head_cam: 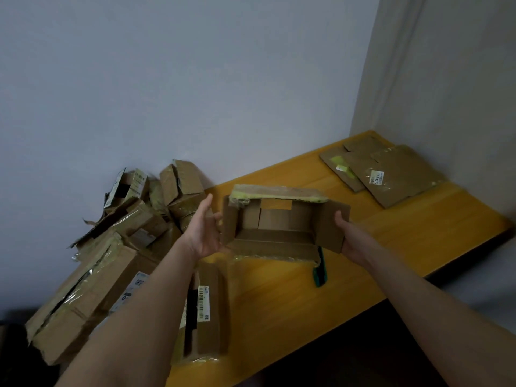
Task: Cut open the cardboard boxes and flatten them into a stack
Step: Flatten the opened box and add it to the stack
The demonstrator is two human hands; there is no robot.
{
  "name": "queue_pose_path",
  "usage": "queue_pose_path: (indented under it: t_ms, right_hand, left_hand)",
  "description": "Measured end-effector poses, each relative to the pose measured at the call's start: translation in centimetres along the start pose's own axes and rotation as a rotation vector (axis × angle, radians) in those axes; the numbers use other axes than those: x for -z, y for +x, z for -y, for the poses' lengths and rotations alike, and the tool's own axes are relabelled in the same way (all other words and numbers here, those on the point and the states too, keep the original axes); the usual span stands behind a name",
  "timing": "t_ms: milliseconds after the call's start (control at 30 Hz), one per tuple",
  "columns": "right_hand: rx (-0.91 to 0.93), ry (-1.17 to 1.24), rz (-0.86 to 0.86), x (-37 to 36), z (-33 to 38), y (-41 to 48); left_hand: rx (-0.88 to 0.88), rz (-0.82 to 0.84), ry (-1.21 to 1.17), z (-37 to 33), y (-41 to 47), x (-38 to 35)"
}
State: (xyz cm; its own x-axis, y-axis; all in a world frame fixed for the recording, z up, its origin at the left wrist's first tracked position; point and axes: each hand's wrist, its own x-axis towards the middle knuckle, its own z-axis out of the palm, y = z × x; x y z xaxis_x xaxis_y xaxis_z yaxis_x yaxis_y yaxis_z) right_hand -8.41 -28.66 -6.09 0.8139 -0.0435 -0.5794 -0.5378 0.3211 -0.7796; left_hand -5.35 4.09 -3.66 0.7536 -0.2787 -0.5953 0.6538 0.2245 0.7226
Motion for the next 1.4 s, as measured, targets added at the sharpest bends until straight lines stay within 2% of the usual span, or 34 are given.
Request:
queue_pose_path:
  t_ms: [167,267,400,533,733,900,1067,1200,1267,1333,1400]
  right_hand:
    - [-0.035,-0.045,0.154,0.4,0.2,0.2]
    - [-0.051,-0.020,0.267,0.6,0.1,0.5]
    - [-0.135,0.016,0.151,0.0,0.1,1.1]
    - [-0.071,-0.069,0.066,-1.2,0.0,0.9]
    - [-0.034,-0.093,0.071,-1.6,-0.6,1.1]
    - [-0.131,-0.058,0.012,-1.2,-1.3,1.6]
    - [-0.158,-0.106,0.037,-1.1,-1.7,1.6]
    - [-0.198,-0.027,0.162,-0.9,-1.4,1.3]
    - [-0.184,-0.081,0.227,-0.8,-1.4,1.5]
    - [-0.142,-0.184,0.252,-1.0,-1.6,1.6]
    - [-0.103,-0.247,0.246,-1.5,-1.9,1.5]
  left_hand:
    - [0.126,-0.038,-0.032,-1.5,0.2,-1.4]
    - [0.083,-0.061,-0.005,-1.4,0.4,-1.3]
    - [-0.039,-0.013,0.096,-0.6,0.2,-1.5]
    - [-0.111,0.004,0.253,-0.1,0.4,-2.0]
    - [-0.076,-0.214,0.075,0.6,1.4,-2.0]
    - [-0.049,-0.318,0.083,1.7,1.3,-2.0]
    - [0.001,-0.174,0.187,2.4,1.3,-1.2]
    - [0.020,-0.033,0.295,2.2,0.9,-1.2]
    - [0.014,0.018,0.376,2.0,0.6,-1.3]
    - [-0.042,-0.040,0.478,2.1,0.8,-1.5]
    - [-0.178,-0.233,0.578,2.3,1.1,-1.9]
